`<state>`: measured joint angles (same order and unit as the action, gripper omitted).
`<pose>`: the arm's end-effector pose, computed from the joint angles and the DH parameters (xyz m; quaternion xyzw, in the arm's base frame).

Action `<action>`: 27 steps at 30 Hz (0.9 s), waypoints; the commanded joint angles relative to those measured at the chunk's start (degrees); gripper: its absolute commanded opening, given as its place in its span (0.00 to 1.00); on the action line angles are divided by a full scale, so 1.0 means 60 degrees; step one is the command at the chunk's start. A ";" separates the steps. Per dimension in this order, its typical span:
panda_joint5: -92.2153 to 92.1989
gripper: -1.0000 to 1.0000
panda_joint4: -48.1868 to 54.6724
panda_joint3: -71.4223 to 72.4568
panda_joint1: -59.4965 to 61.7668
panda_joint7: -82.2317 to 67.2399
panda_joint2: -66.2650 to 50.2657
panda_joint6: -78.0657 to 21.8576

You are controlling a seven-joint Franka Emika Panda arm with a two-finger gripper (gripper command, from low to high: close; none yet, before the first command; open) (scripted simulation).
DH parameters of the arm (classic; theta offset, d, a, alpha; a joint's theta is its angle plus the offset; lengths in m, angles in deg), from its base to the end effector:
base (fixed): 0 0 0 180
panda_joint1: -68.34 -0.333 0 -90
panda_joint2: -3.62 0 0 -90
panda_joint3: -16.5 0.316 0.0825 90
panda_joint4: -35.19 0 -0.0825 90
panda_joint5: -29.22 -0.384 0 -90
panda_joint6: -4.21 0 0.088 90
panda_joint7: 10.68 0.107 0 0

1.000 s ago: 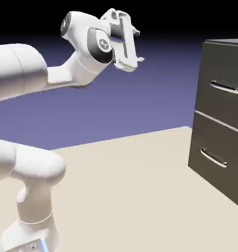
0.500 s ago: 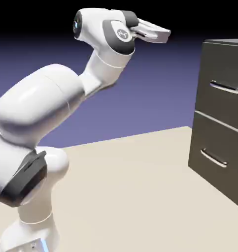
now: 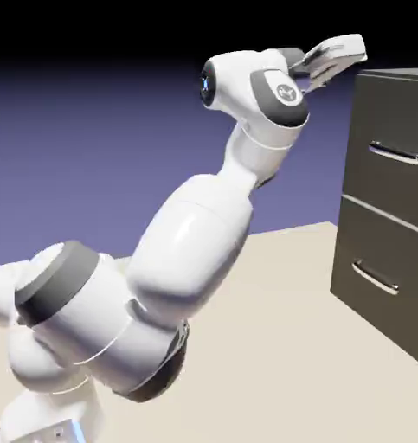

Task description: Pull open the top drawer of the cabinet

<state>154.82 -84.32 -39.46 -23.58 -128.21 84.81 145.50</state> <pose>0.4800 -0.0623 0.6734 0.0141 0.6897 0.0938 0.7178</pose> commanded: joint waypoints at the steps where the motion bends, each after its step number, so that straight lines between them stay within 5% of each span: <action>1: 0.0326 0.50 0.0108 -0.0145 -0.0237 -0.0416 0.0126 -0.0085; 17: 0.5543 0.50 0.1831 -0.2470 -0.4026 -0.7061 0.2142 -0.1444; 26: 0.5782 0.50 0.4005 -0.2609 -0.5427 -0.7596 0.2034 -0.0654; 27: 0.5782 0.00 0.4005 -0.2609 -0.5427 -0.7596 0.2034 -0.0654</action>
<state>189.51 -60.29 -55.11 -56.14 -173.79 97.01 141.58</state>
